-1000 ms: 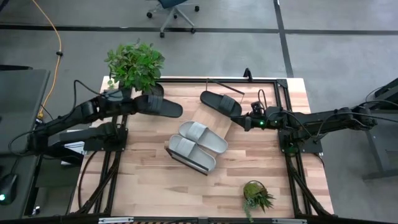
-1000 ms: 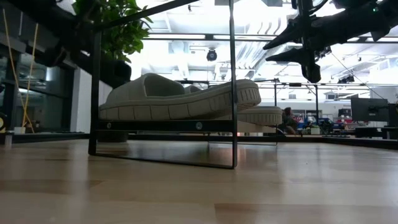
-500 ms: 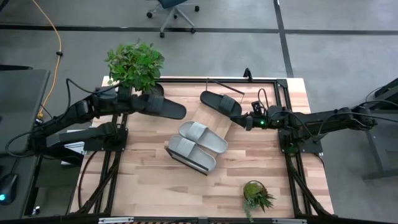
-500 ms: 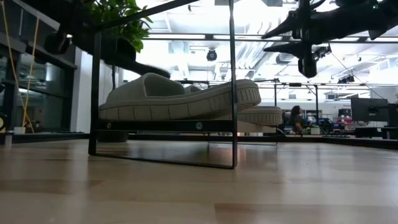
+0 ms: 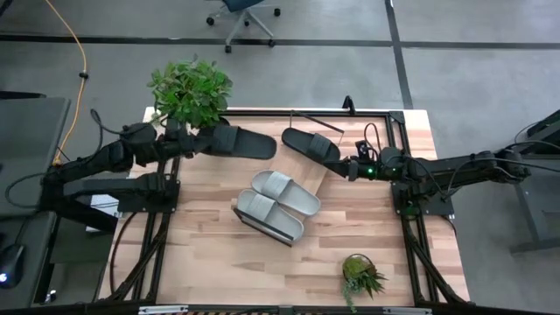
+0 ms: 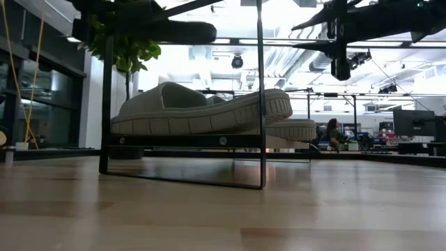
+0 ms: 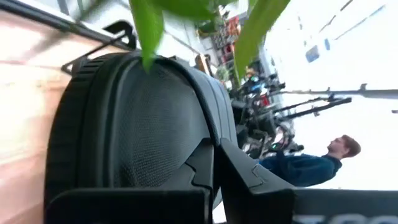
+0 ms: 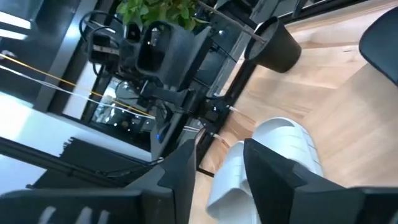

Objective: Pick and place slides into the shelf
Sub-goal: Put the black slide on the shelf

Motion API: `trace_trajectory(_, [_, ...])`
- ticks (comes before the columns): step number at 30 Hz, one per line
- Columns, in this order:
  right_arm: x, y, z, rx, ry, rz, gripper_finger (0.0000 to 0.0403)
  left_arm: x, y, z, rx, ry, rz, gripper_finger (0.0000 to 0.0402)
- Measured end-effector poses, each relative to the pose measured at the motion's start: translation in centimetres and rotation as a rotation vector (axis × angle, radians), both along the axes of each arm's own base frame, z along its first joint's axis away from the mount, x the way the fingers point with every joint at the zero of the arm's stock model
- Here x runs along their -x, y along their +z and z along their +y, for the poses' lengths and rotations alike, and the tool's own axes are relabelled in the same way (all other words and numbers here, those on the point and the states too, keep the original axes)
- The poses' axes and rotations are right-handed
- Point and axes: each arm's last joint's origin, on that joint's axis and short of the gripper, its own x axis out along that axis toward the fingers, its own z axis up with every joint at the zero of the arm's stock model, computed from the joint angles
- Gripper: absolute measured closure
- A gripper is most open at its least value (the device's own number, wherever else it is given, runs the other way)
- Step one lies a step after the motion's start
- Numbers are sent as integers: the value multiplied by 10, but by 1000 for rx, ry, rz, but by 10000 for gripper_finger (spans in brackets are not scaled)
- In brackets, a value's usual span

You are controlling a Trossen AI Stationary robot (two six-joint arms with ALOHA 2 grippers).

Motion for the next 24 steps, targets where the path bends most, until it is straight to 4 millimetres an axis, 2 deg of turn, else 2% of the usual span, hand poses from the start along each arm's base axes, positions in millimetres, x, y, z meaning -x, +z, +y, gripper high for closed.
trace_trajectory(8, [0,1,1,-22,42,-17,233,-34,-3,-15,-19,-16,8,401])
trace_trajectory(19, [0,6,19,-31,30,-69,228,-76,-6,-32,-43,26,-49,401])
trace_trajectory(24, [0,11,24,-35,-1,-126,208,-94,-13,-42,-49,36,-50,401])
